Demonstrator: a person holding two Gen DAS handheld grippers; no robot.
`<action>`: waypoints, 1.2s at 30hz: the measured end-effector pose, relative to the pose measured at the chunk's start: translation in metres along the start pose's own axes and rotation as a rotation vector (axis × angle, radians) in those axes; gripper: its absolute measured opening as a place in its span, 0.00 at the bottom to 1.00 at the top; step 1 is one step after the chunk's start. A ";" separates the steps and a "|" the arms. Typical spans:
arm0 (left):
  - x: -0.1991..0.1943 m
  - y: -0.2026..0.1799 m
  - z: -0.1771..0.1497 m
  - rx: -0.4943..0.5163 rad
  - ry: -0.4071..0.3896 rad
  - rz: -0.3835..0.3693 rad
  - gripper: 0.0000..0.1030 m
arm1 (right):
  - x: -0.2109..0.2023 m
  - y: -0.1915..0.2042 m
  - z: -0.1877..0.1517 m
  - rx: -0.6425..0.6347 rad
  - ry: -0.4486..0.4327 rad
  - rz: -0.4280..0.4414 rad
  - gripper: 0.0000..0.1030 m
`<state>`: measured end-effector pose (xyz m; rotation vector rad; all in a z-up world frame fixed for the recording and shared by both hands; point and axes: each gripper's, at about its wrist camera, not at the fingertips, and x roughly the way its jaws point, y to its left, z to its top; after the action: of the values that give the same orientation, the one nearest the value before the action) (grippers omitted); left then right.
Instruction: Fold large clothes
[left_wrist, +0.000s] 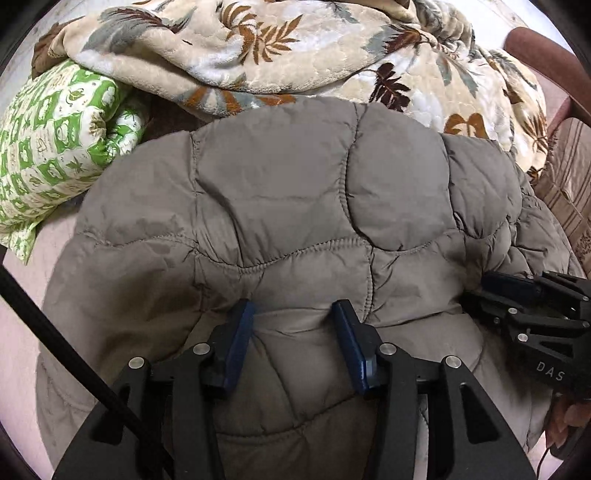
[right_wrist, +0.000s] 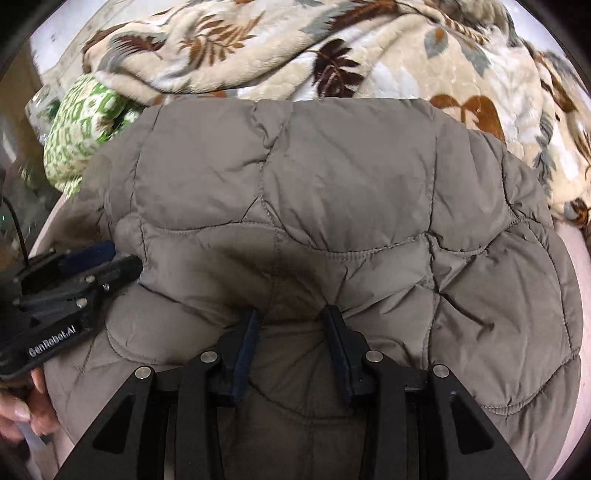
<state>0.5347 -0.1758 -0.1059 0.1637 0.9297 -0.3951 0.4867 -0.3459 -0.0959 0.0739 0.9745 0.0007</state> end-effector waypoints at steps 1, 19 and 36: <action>-0.005 0.000 -0.001 -0.005 -0.006 0.000 0.45 | -0.004 0.001 0.000 0.000 -0.003 -0.005 0.38; -0.155 0.074 -0.148 -0.253 -0.185 0.119 0.46 | -0.186 -0.052 -0.152 0.271 -0.289 -0.056 0.46; -0.092 0.081 -0.135 -0.222 -0.162 0.204 0.52 | -0.116 -0.080 -0.135 0.349 -0.243 -0.072 0.47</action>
<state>0.4173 -0.0368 -0.1137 0.0222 0.7819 -0.1133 0.3077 -0.4211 -0.0808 0.3520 0.7257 -0.2406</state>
